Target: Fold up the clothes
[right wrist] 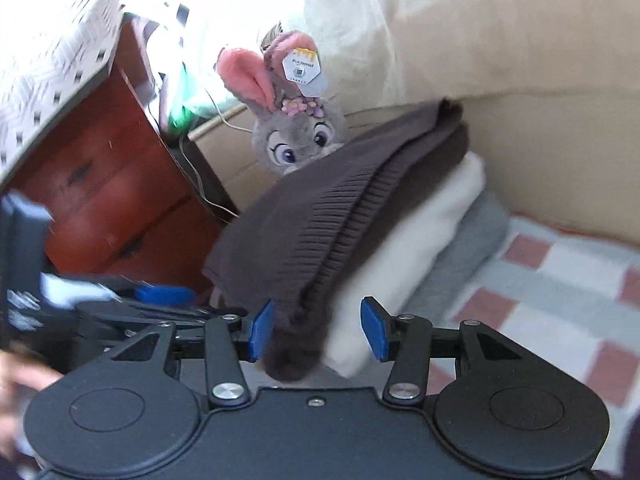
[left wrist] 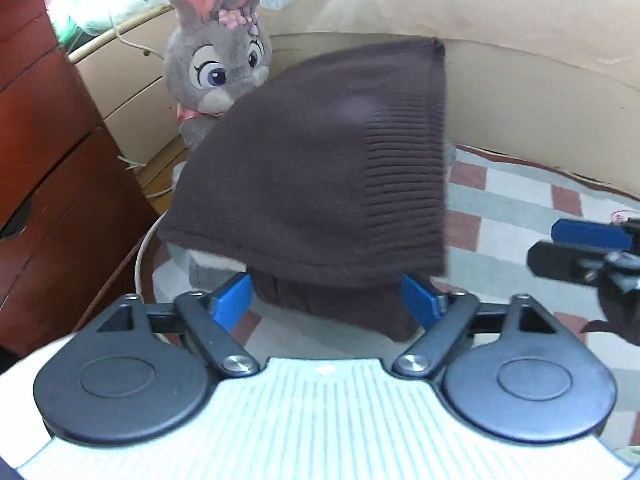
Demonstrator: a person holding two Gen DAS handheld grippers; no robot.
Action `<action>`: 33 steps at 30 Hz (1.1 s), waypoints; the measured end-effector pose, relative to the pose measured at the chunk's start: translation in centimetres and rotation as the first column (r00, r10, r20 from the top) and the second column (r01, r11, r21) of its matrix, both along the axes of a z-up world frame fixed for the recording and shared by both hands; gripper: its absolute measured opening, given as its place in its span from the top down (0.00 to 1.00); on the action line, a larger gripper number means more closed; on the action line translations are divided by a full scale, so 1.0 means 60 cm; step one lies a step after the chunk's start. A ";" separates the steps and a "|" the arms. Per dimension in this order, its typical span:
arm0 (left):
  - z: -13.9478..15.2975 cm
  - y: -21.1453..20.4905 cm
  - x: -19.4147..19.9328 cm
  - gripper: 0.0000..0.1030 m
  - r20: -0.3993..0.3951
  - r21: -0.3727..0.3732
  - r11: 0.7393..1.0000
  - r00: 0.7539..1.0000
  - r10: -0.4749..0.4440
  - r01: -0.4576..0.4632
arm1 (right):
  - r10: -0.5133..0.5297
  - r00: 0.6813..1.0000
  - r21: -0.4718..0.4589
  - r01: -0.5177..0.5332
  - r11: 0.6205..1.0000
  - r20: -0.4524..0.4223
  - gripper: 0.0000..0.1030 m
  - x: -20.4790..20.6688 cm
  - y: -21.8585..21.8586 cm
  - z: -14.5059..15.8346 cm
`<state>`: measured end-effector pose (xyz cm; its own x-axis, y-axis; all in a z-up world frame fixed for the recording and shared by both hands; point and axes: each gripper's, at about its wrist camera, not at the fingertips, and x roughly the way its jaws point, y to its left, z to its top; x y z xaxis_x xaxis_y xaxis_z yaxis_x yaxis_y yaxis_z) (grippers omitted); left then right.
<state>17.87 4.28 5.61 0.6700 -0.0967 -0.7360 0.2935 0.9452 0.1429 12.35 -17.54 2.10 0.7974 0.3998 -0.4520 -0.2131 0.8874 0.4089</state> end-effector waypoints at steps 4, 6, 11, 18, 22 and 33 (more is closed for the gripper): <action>0.024 -0.017 -0.052 0.13 0.037 -0.002 1.000 0.999 -0.015 0.015 | -0.072 0.996 -0.069 0.069 0.995 -0.044 0.47 -0.045 -0.001 0.014; 0.018 -0.025 -0.068 0.13 0.049 0.036 0.999 0.999 0.012 -0.013 | -0.099 0.992 -0.082 0.093 0.992 -0.082 0.47 -0.068 -0.004 0.011; 0.021 -0.042 -0.114 0.13 0.015 0.033 0.998 0.999 0.043 -0.044 | -0.125 0.988 -0.141 0.110 0.984 -0.095 0.47 -0.128 -0.009 0.013; 0.042 -0.076 -0.180 0.13 -0.029 -0.006 1.000 1.000 -0.005 0.005 | -0.185 0.980 -0.209 0.167 0.964 -0.072 0.40 -0.202 -0.023 0.041; 0.055 -0.093 -0.220 0.08 -0.011 -0.029 0.999 0.999 -0.045 0.045 | -0.215 0.974 -0.226 0.196 0.954 -0.065 0.39 -0.240 -0.033 0.061; 0.061 -0.121 -0.280 0.07 -0.023 -0.088 0.993 0.996 -0.086 0.084 | -0.251 0.967 -0.272 0.231 0.934 -0.043 0.32 -0.313 -0.055 0.082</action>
<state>1.07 -2.97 9.30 0.6370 -0.2169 -0.7397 0.3760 0.9251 0.0524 -6.44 -20.85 7.05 0.8145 0.0590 -0.5772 0.0429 0.9860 0.1612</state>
